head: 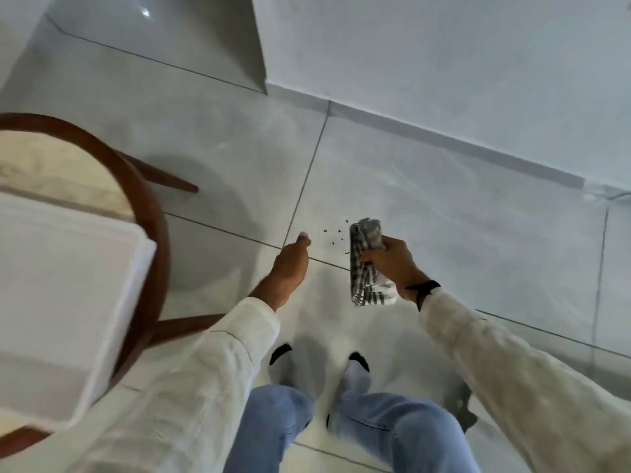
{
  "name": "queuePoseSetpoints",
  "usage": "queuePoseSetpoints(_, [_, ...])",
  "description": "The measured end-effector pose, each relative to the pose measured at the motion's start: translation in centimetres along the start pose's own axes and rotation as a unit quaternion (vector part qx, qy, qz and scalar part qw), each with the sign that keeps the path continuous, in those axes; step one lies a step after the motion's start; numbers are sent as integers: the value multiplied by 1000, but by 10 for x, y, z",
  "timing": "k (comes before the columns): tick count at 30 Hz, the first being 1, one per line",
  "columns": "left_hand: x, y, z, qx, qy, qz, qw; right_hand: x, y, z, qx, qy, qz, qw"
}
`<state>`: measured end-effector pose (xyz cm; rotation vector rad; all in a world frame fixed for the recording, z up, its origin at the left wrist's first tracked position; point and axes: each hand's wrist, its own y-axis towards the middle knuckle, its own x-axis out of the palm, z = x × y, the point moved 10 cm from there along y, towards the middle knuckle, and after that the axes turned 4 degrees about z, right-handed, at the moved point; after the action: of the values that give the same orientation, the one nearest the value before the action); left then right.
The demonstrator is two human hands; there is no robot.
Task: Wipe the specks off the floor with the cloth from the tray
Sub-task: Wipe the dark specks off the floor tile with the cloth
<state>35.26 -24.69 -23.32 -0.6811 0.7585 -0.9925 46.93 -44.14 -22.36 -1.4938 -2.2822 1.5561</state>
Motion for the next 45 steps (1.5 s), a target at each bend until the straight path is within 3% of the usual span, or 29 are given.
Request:
queuePoseSetpoints(3, [34,91,-46,97,173,39,979,3,83,81,9,4,78,997])
queuePoseSetpoints(6, [63,179,-97,142,363,51,920,18,161,139,10,-19,131,991])
queuePoseSetpoints(12, [104,318,-152,256,501,126,817,97,297,186,-97,-156,150,971])
queuePoseSetpoints(14, [110,349,-166,269,527,137,794,105,312,188,-141,-153,204,957])
queuePoseSetpoints(17, [106,384,-174,285,515,173,790,96,317,183,-208,-132,321,914])
queuePoseSetpoints(22, [104,416,-173,345,494,189,775,196,345,203,-294,-343,157,878])
queuePoseSetpoints(26, [104,422,-179,377,499,211,751,186,346,240,-347,-366,168,847])
queuePoseSetpoints(31, [106,426,-179,386,498,227,743,172,380,205,-266,-325,250,872])
queuePoseSetpoints(34, [106,425,-180,390,496,229,741,223,354,201,-379,-390,180,820])
queuePoseSetpoints(37, [105,424,-178,394,489,231,743,199,343,231,-440,-449,92,772])
queuePoseSetpoints(38, [105,424,-179,393,489,234,743,182,354,232,-421,-453,96,780])
queuePoseSetpoints(40, [105,425,-179,395,491,240,738,158,382,211,-344,-416,146,829])
queuePoseSetpoints(42, [105,428,-179,396,493,242,736,178,389,179,-296,-370,198,858])
queuePoseSetpoints(43, [105,428,-179,395,494,244,735,200,382,169,-311,-370,195,853])
queuePoseSetpoints(45, [104,425,-179,396,496,244,734,242,353,172,-407,-407,141,806])
